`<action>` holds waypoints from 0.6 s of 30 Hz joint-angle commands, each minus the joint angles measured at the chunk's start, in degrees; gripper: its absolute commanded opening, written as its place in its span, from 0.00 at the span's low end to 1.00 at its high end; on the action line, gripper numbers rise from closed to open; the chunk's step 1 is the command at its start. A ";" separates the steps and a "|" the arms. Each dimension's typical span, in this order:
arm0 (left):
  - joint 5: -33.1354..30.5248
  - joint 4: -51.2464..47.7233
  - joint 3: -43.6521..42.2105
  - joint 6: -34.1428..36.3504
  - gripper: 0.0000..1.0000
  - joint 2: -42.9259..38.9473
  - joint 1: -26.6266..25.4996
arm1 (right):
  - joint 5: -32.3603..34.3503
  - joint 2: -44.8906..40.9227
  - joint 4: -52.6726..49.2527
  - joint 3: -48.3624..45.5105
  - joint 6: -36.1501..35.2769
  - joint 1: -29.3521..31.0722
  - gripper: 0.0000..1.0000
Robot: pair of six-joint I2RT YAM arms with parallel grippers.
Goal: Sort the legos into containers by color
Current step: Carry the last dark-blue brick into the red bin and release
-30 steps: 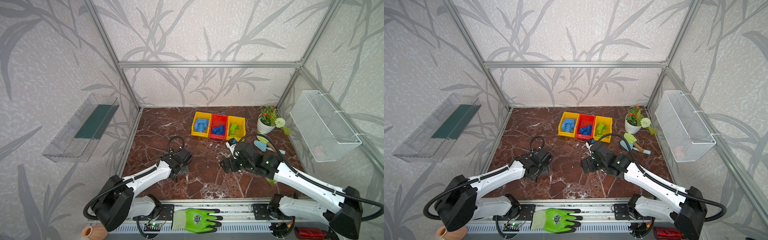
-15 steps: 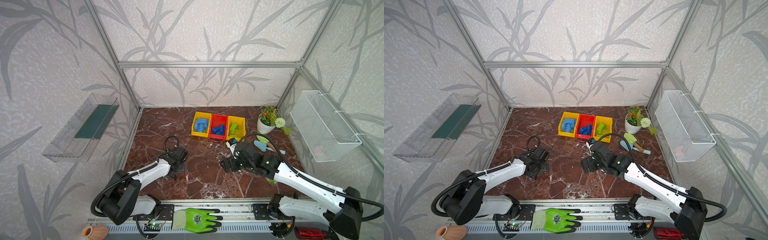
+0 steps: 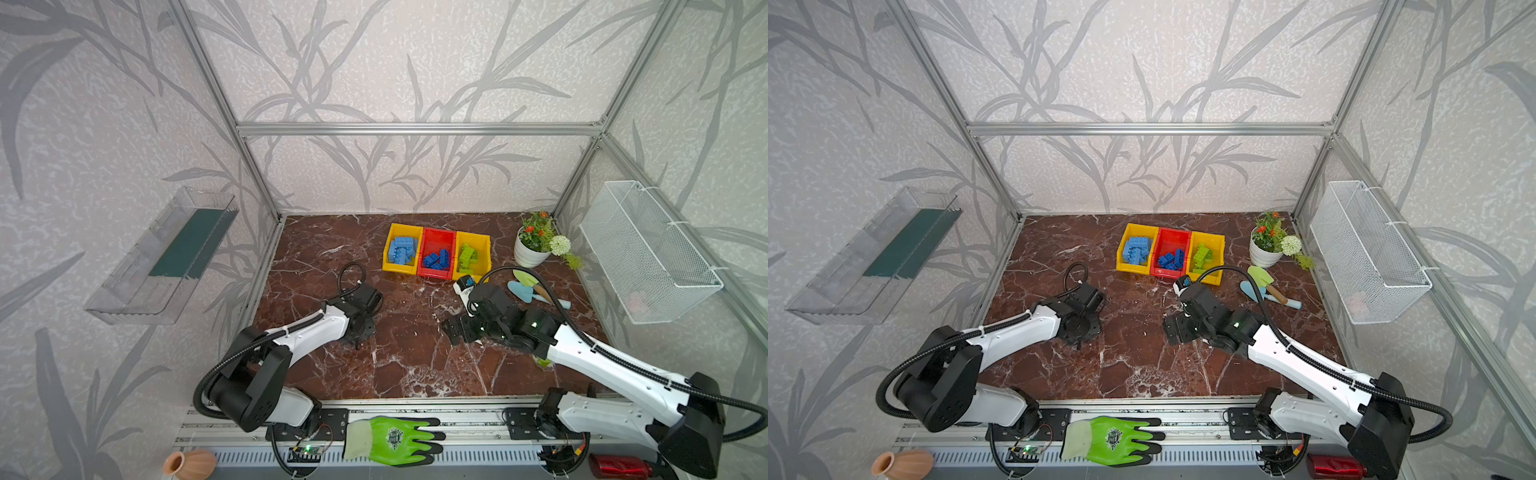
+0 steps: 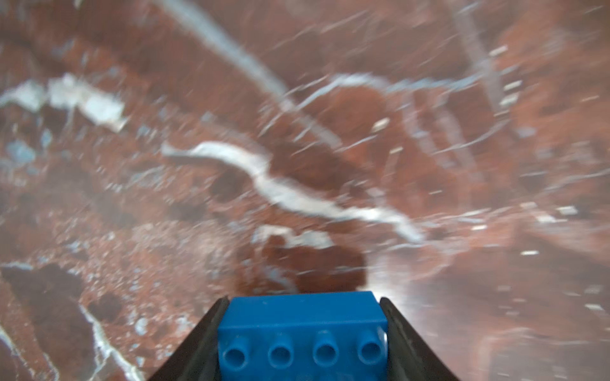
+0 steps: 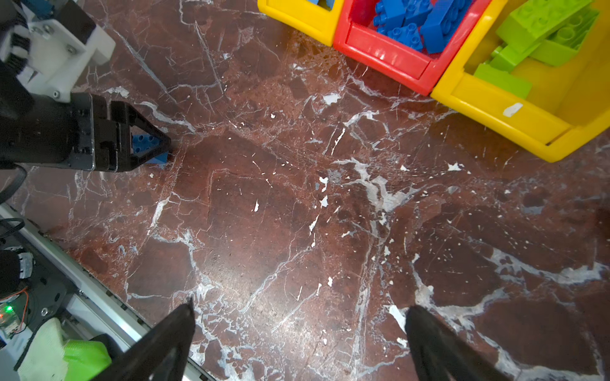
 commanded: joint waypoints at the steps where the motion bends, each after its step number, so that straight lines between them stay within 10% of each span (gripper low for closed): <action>1: -0.56 -2.24 9.20 3.18 0.20 3.79 -1.39 | 3.10 -2.50 -1.10 0.52 -0.69 0.14 0.99; 18: 2.37 -18.86 78.50 15.43 0.20 45.72 -5.57 | 3.09 -12.08 -6.13 -2.58 -1.24 -8.75 0.99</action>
